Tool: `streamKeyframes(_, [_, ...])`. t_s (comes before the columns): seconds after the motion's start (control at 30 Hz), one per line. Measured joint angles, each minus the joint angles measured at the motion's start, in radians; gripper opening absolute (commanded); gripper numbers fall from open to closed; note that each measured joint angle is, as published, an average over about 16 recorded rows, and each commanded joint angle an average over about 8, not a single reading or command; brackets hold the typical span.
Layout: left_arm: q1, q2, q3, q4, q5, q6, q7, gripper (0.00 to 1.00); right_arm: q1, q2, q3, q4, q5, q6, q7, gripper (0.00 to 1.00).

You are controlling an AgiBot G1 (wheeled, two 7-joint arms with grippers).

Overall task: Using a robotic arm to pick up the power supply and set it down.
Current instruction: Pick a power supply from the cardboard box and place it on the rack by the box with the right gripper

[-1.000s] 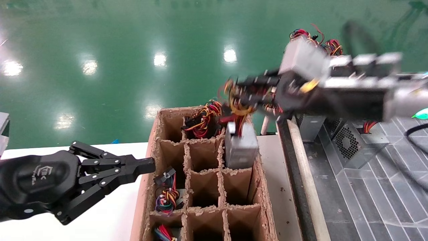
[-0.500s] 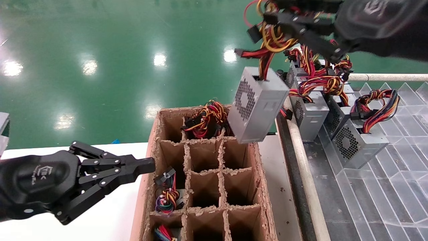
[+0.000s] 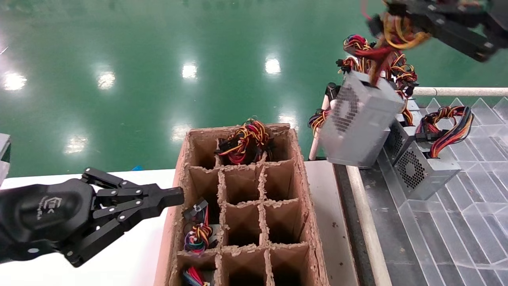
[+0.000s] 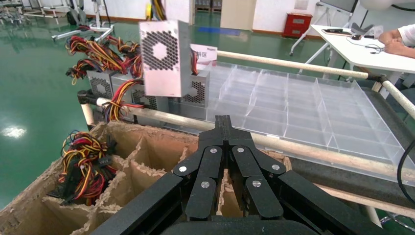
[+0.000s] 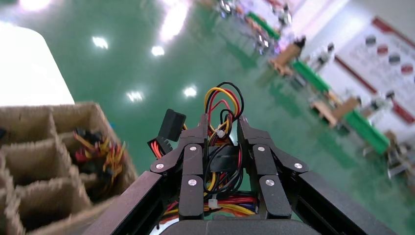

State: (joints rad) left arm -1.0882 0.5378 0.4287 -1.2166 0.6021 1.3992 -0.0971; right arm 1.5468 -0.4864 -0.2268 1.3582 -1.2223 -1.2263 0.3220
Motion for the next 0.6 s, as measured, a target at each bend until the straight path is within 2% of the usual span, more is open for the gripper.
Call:
streamKeyframes(0.33, [0.0,0.0,0.0,0.0,0.0,0.0,0.0,0.0,-0.111,0.1,0.015,-0.001,-0.016,0.032,0.046,0.0])
streamKeyframes(0.6, [0.0,0.0,0.0,0.0,0.0,0.0,0.0,0.0,-0.223,0.114,0.021,-0.003,-0.036,0.114,0.042,0.0])
